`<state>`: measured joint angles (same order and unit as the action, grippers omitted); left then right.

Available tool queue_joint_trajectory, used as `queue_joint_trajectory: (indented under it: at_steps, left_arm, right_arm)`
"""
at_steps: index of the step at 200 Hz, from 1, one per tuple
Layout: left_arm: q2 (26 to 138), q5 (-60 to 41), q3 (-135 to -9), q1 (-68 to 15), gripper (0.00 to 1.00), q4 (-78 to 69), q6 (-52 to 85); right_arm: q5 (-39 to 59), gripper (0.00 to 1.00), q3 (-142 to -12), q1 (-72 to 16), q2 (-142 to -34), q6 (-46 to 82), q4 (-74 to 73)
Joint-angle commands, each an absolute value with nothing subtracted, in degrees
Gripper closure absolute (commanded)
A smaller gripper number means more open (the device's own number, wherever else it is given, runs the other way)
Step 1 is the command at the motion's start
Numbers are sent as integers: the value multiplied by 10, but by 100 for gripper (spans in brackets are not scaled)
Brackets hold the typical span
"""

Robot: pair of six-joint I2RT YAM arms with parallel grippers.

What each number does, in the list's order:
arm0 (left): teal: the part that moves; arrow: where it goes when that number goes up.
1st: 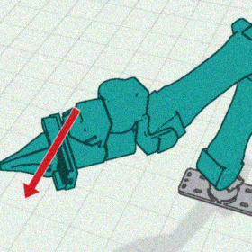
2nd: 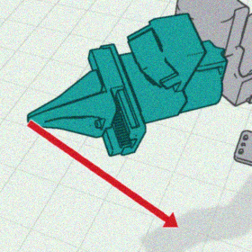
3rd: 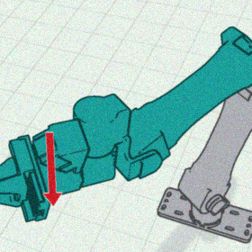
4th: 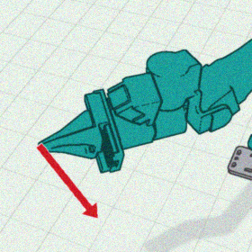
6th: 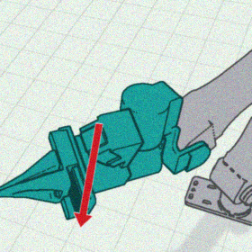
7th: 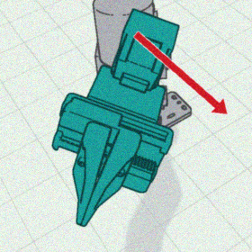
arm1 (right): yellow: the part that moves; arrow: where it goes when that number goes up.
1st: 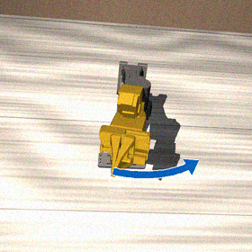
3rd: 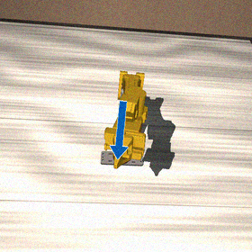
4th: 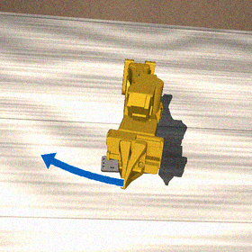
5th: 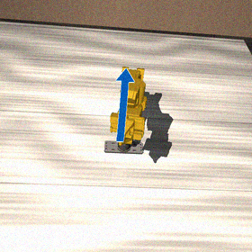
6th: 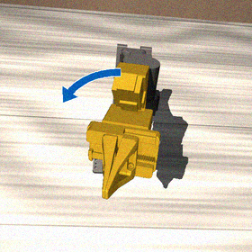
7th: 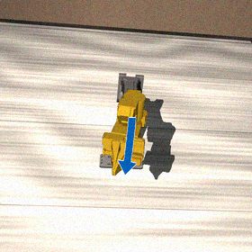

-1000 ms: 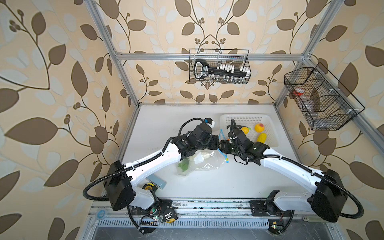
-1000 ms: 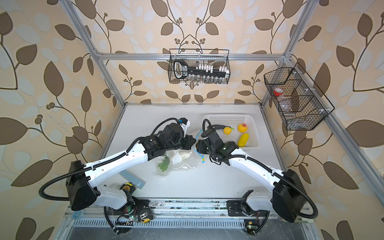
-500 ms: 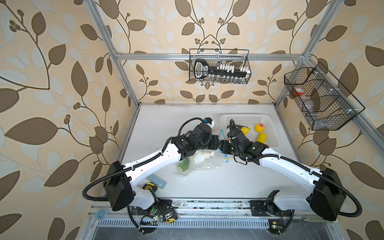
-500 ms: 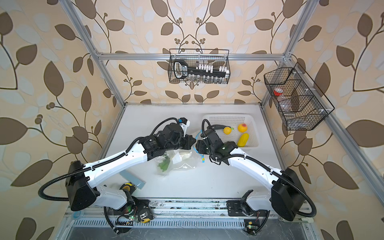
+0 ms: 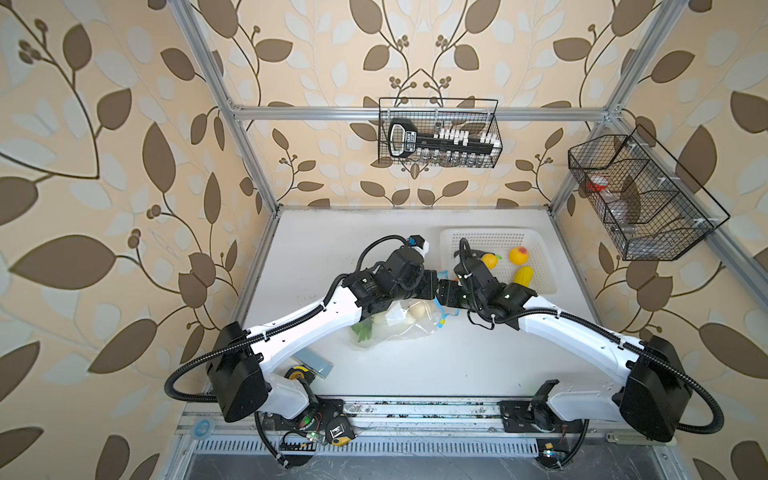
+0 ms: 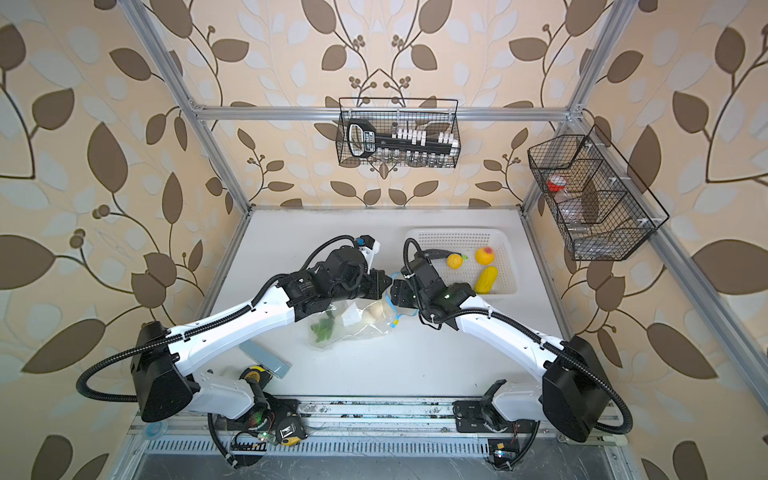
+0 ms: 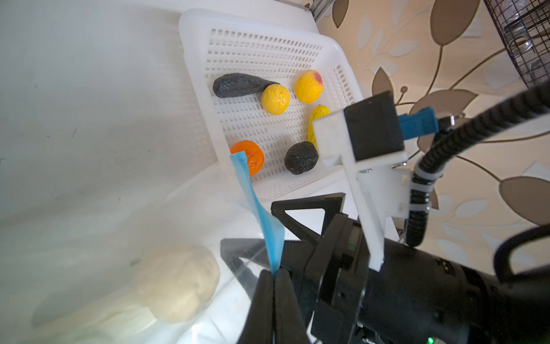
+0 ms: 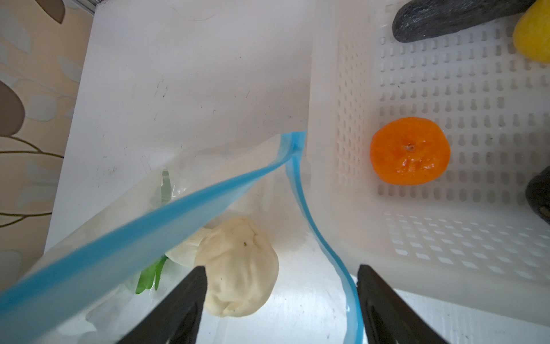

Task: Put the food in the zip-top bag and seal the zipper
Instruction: 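Lower the pear into the bag held by the left gripper and release it, then move the right gripper into the basket and grasp the orange tangerine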

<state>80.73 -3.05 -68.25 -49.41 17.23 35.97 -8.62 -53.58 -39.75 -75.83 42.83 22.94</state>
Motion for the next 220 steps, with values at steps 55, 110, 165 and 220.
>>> queue_joint_trajectory:
  at_steps: [55,110,165,220]
  left_arm:
    - [784,-32,-685,-490,100,150,357]
    - [778,-27,-679,-490,100,151,361]
    - [773,-24,-680,-490,100,151,361]
    - [773,-25,-674,-490,100,146,363]
  right_arm:
    - [-102,22,-554,-402,-741,420,243]
    - [-109,27,-550,-383,-690,402,264]
    - [-63,29,-561,-283,-682,352,292]
    - [-34,29,-624,-199,-749,288,344]
